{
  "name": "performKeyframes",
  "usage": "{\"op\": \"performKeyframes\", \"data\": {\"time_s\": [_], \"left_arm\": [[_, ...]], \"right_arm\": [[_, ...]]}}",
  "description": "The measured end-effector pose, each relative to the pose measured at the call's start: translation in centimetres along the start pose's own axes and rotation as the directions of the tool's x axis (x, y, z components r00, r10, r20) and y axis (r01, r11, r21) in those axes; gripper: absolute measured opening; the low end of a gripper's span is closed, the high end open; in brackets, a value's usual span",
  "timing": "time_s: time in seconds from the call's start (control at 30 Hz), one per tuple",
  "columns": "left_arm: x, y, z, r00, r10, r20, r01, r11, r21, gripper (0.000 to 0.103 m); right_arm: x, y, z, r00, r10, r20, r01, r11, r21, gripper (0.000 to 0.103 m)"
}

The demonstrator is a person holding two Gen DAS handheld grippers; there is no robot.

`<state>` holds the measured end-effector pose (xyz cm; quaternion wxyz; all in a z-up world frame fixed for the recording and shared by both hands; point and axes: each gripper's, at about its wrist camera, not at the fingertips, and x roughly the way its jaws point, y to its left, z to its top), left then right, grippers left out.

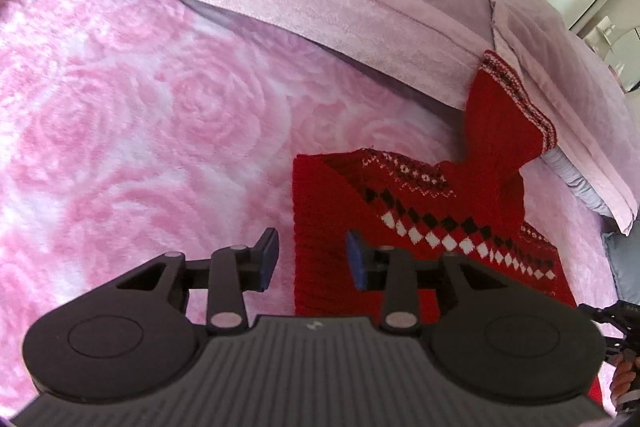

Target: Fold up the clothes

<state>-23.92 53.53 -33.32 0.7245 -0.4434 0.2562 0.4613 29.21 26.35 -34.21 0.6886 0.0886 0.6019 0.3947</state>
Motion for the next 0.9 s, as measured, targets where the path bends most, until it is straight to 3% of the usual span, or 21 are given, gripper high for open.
{"op": "performKeyframes", "data": {"time_s": [0.03, 0.07, 0.1, 0.17, 0.23, 0.3, 0.33, 0.4, 0.5, 0.6, 0.67, 0.7, 0.9], "left_arm": [[0.5, 0.1, 0.2, 1.0, -0.007, -0.008, 0.007, 1.0, -0.01, 0.033], [1.0, 0.3, 0.4, 1.0, -0.014, -0.015, 0.014, 1.0, -0.02, 0.03], [1.6, 0.4, 0.6, 1.0, -0.021, -0.023, 0.02, 0.999, -0.031, 0.026], [2.4, 0.8, 0.8, 0.997, -0.066, -0.029, 0.065, 0.997, -0.038, 0.01], [2.2, 1.1, 0.7, 0.997, -0.08, 0.02, 0.081, 0.996, -0.037, 0.008], [2.1, 1.4, 0.5, 0.995, -0.083, 0.06, 0.086, 0.995, -0.045, 0.007], [2.2, 1.5, 0.5, 0.995, -0.079, 0.062, 0.083, 0.995, -0.058, 0.008], [2.4, 1.9, 0.4, 0.995, -0.07, 0.066, 0.075, 0.994, -0.085, 0.01], [2.8, 2.4, 0.4, 0.996, -0.056, 0.072, 0.065, 0.99, -0.124, 0.023], [3.0, 2.8, 0.4, 0.996, -0.04, 0.075, 0.051, 0.986, -0.157, 0.026], [2.8, 2.8, 0.7, 0.997, -0.024, 0.074, 0.036, 0.986, -0.161, 0.026], [2.5, 2.7, 0.7, 0.997, -0.018, 0.073, 0.029, 0.988, -0.153, 0.026], [-0.9, 1.9, -1.4, 0.999, 0.007, 0.044, -0.003, 0.996, -0.087, 0.026]], "right_arm": [[0.7, -0.2, 0.5, 0.999, 0.006, -0.032, -0.005, 1.0, 0.031, 0.04], [0.9, -0.2, 0.7, 0.999, 0.017, -0.043, -0.016, 0.999, 0.03, 0.014], [0.8, 0.1, 0.7, 0.999, 0.035, -0.036, -0.035, 0.999, 0.005, 0.0], [0.6, 0.7, 0.9, 0.997, 0.07, -0.025, -0.071, 0.996, -0.045, 0.0], [-0.8, 1.1, 0.5, 0.987, 0.153, 0.042, -0.147, 0.982, -0.118, 0.0], [-2.1, 0.7, -0.3, 0.962, 0.245, 0.118, -0.225, 0.962, -0.157, 0.0], [-2.1, 0.5, -0.6, 0.968, 0.213, 0.132, -0.19, 0.967, -0.167, 0.0], [-0.4, 0.0, -0.8, 0.993, 0.066, 0.098, -0.048, 0.983, -0.176, 0.0], [1.3, -0.5, -1.0, 0.995, -0.035, 0.097, 0.049, 0.987, -0.153, 0.0], [0.5, -1.0, -0.7, 0.992, 0.035, 0.118, -0.029, 0.998, -0.054, 0.008], [-0.4, -1.4, -1.0, 0.989, 0.059, 0.138, -0.057, 0.998, -0.016, 0.04], [-1.1, -1.5, -1.2, 0.987, 0.051, 0.151, -0.049, 0.999, -0.013, 0.045], [-2.5, -1.7, -2.8, 0.998, 0.047, 0.047, -0.048, 0.999, 0.012, 0.046]]}}
